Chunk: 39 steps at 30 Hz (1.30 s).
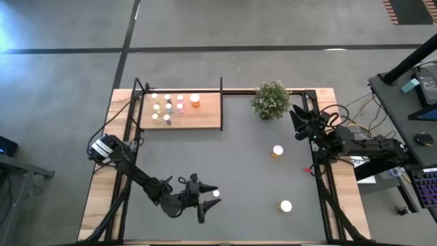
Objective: Pick and place medicine bottles onto shelf by color
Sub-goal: Put the pink pill bottle on the shelf aligned with the other pink pill bottles
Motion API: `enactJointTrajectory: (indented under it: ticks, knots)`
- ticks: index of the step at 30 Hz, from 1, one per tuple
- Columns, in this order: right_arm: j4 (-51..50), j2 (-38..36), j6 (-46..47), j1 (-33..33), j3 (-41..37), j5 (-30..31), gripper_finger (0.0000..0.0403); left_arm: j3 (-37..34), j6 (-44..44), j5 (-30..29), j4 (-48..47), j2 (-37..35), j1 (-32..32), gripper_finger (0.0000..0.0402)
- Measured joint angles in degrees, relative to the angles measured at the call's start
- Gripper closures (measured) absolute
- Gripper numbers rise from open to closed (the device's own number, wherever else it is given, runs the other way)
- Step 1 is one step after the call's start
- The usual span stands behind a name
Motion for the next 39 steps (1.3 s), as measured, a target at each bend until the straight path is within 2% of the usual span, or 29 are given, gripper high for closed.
enactJointTrajectory:
  ticks: [4, 8, 22, 29, 39]
  knots:
    - [-0.01, 0.01, 0.01, -0.01, 0.00, -0.01, 0.0142, -0.09, 4.91, 0.08, -6.28, -0.09, -0.98, 0.0174]
    - [0.00, 0.00, 0.00, -0.01, 0.00, 0.00, 0.0142, -0.11, 8.52, 0.09, -7.71, 0.06, -1.10, 0.0173]
    - [0.00, 0.01, -0.01, -0.01, 0.00, -0.01, 0.0142, -0.15, 8.05, 0.14, -12.55, 0.14, -0.74, 0.0173]
    - [-0.01, 0.00, 0.00, -0.01, 0.00, 0.01, 0.0142, 0.32, 3.71, 0.04, -10.81, 4.23, -0.63, 0.0173]
    - [-0.01, 0.00, 0.01, 0.01, 0.00, 0.00, 0.0142, 2.13, 3.58, -1.43, -9.75, 8.85, 1.09, 0.0173]
